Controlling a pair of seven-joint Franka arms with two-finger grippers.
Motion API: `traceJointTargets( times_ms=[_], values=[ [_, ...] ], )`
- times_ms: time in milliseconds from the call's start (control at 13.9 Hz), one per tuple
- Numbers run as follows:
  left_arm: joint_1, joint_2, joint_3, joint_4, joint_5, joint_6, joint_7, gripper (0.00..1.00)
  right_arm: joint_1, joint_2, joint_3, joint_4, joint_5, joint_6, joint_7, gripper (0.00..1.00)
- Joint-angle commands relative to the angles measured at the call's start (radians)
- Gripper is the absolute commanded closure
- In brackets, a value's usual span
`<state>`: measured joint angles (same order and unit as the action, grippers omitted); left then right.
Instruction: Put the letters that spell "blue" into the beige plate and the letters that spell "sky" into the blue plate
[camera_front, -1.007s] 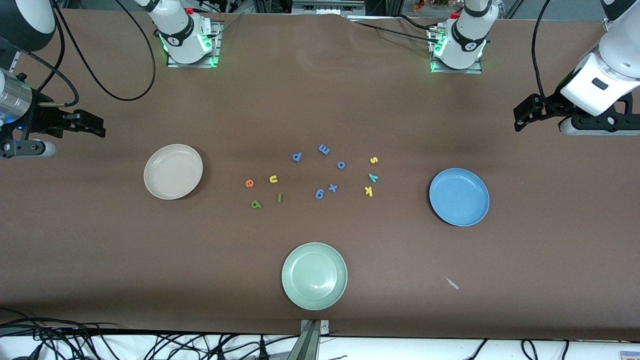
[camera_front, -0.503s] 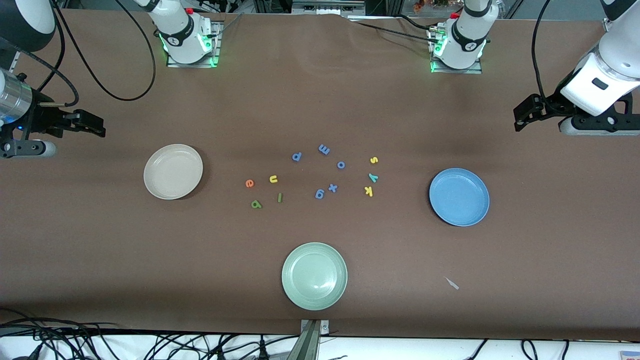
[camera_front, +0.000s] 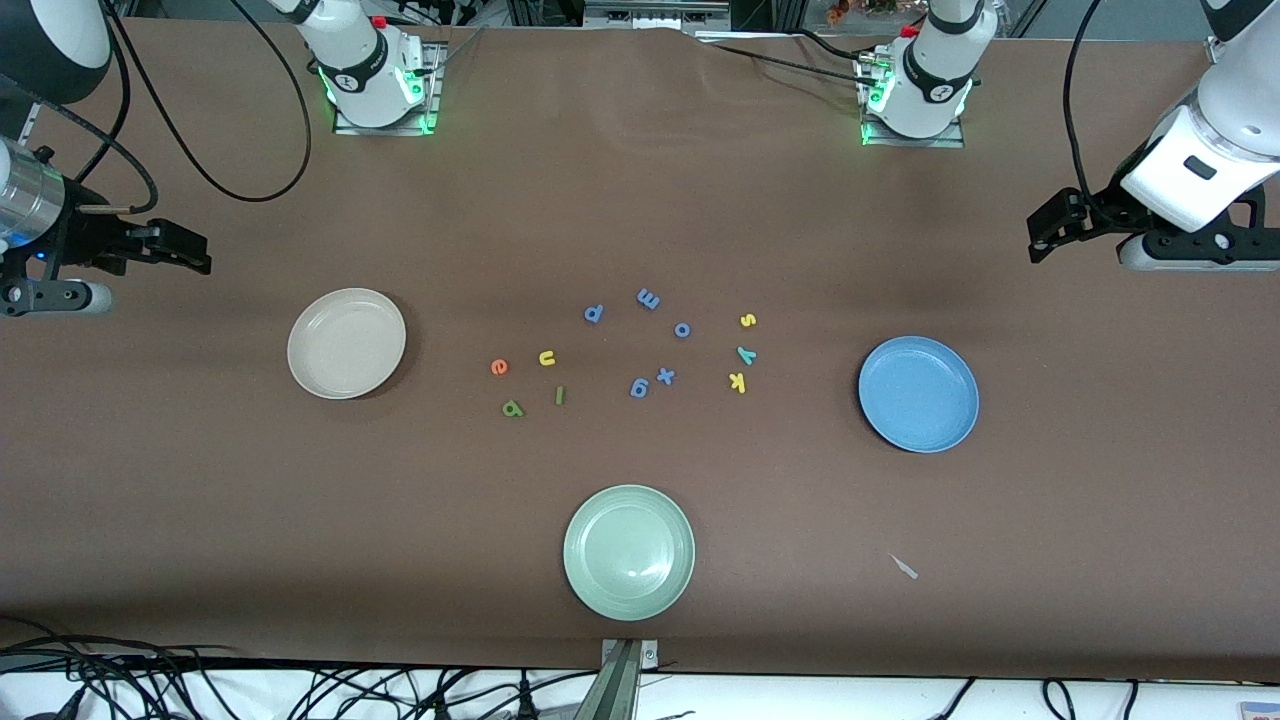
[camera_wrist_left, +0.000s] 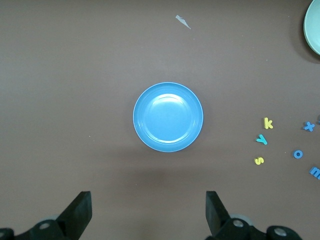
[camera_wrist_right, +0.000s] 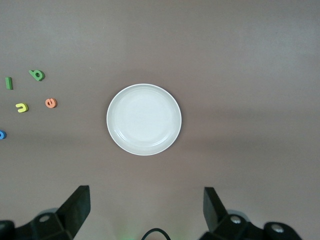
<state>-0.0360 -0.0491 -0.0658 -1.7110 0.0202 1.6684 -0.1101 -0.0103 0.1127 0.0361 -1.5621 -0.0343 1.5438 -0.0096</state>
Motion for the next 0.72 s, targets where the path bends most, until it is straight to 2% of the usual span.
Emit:
traceJointTargets(
  times_ms=[0,647],
  values=[
    [-0.002,-0.015,0.003,-0.01,-0.011,-0.007,0.006,0.0,0.001,-0.001,-0.002,0.004,-0.004,-0.013,0.002,0.0],
    [-0.002,-0.015,0.003,-0.01,-0.011,-0.007,0.007,0.0,0.001,-0.001,-0.002,0.005,-0.006,-0.013,0.002,0.0]
  ],
)
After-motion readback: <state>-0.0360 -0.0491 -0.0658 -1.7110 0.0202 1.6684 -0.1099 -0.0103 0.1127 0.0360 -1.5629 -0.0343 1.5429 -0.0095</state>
